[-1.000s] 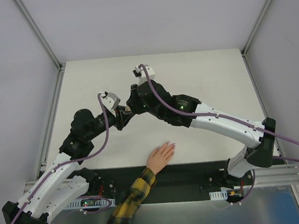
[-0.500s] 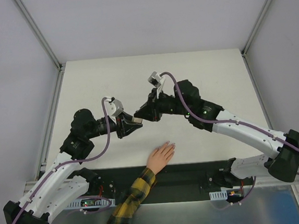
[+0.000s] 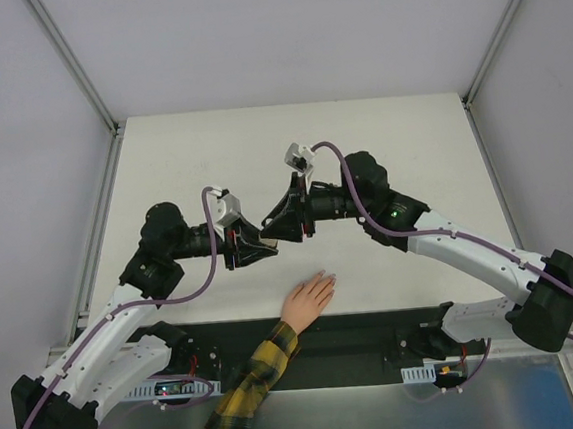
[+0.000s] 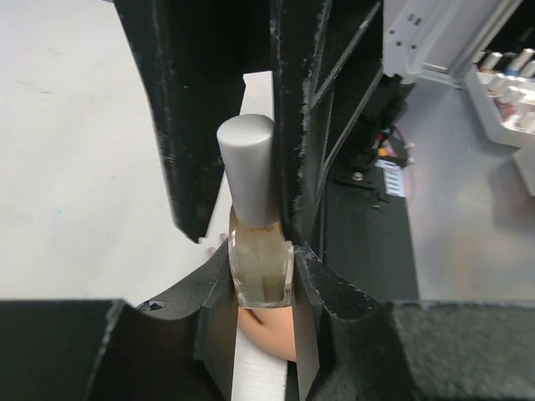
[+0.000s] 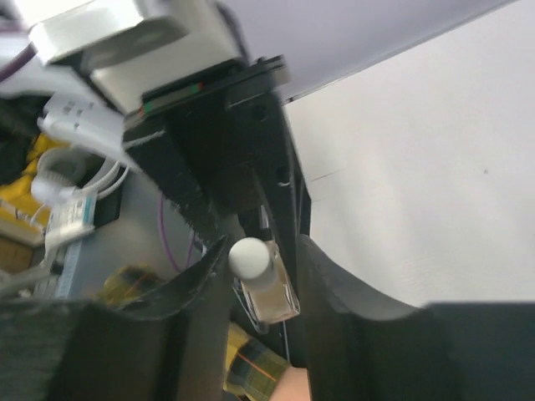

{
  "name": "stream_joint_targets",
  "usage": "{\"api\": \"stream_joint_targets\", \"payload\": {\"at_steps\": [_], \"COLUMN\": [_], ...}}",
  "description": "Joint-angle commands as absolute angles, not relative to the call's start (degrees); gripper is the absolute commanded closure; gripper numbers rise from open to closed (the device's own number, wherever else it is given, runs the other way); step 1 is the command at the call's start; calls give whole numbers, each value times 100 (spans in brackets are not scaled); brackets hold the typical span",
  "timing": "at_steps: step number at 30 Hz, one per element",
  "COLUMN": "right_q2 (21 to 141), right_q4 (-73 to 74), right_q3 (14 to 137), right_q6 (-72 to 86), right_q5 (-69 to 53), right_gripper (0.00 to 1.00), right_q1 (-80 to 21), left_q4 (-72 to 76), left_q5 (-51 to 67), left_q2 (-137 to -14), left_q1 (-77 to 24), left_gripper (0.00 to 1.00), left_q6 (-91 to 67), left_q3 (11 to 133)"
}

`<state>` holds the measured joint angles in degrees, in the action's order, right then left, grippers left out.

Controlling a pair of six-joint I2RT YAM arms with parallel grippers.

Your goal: Paint the nails

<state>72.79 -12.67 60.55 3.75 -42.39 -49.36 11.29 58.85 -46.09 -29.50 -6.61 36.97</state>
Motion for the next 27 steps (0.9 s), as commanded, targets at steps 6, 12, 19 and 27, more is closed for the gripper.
{"api": "stream_joint_targets", "payload": {"at_steps": [6,12,19,27], "right_q2": [7022,7680,8375,8763], "right_q4": [1041,1863,2425,2575], "right_q3": [7390,8463,9289,9668], "right_q6": [650,519,545,554], "right_q5": [-147,868,1573,1837], "right_gripper": [31,26,38,72], "right_q1": [-5624,-6169,-6512,-6688], "left_q4": [1082,993,967,967], "left_q5": [3745,3279,2708,2689], "left_q2": [-4122,-3964,-3780,-3735], "left_q1": [-2953,-3076,-3190,-3252], "left_gripper": [100,100,100,100], "left_q6": [272,290,255,237], "left_q3": [3858,3894,3902,3902]}}
